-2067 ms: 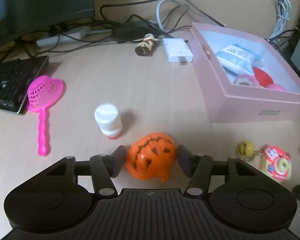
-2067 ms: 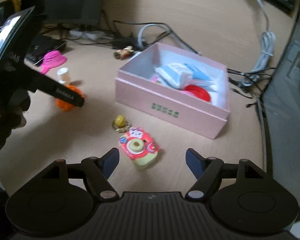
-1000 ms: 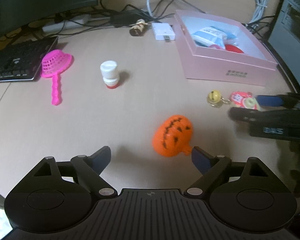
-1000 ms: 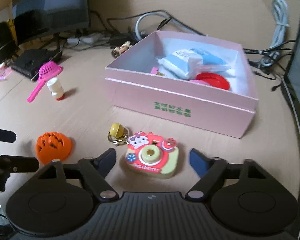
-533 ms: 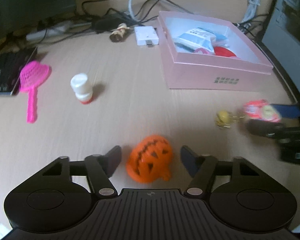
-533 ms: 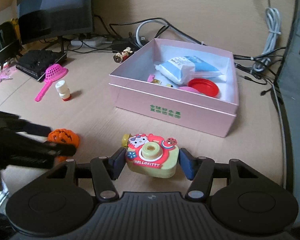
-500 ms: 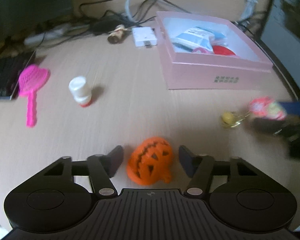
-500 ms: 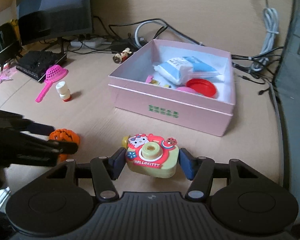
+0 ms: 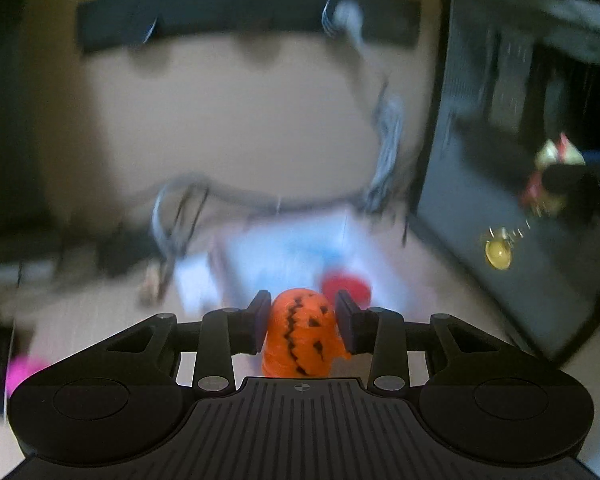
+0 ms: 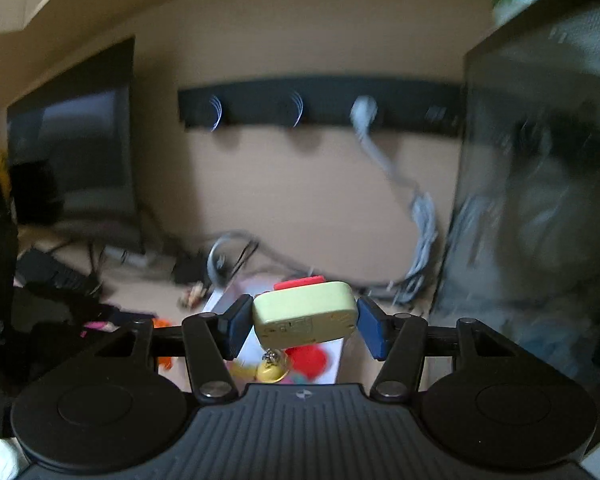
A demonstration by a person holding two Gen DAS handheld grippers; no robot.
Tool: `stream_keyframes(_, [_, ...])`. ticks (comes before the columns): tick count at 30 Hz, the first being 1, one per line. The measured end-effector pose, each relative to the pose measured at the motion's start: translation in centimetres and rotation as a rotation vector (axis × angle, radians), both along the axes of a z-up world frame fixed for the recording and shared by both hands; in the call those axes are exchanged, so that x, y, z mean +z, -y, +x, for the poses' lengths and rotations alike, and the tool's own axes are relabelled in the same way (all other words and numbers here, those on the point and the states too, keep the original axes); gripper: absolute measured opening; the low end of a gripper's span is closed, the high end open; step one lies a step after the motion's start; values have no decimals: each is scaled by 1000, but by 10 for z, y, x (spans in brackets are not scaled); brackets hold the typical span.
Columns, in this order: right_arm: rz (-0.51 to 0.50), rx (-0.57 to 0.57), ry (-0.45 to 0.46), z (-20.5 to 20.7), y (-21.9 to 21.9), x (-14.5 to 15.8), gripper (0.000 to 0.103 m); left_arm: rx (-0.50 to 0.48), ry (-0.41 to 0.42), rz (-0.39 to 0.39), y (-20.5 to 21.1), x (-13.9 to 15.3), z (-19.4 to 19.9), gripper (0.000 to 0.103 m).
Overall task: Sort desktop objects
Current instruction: 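Drop the pumpkin into the box with the left tool while the right tool drops the keychain in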
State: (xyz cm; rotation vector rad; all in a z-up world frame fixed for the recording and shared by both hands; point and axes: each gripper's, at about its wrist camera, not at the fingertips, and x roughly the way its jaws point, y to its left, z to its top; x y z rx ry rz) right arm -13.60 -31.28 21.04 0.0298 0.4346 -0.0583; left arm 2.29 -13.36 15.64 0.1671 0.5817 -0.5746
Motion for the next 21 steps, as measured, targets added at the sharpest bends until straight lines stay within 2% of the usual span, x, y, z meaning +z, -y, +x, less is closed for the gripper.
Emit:
stream_keyframes(3, [-3, -45, 17, 3, 1, 6, 56, -17, 50, -1, 25, 5, 24, 39])
stream_keyframes(6, [-14, -65, 9, 5, 0, 4, 56, -15, 45, 11, 51, -6, 51, 39])
stream_keyframes(9, [-20, -83, -25, 11, 0, -2, 56, 11, 3, 25, 66, -27, 75, 42])
stream_keyframes(11, [-18, -97, -47, 14, 2, -7, 56, 29, -40, 30, 66, -37, 84, 51])
stream_keyframes(16, [7, -117, -79, 23, 14, -17, 56, 54, -59, 9, 43, -36, 60, 87])
stream_keyframes(19, [33, -109, -120, 43, 18, -30, 56, 66, -91, 27, 26, -41, 33, 95])
stream_keyframes(21, [56, -95, -156, 63, 17, -42, 56, 72, -139, 28, 13, -46, 13, 95])
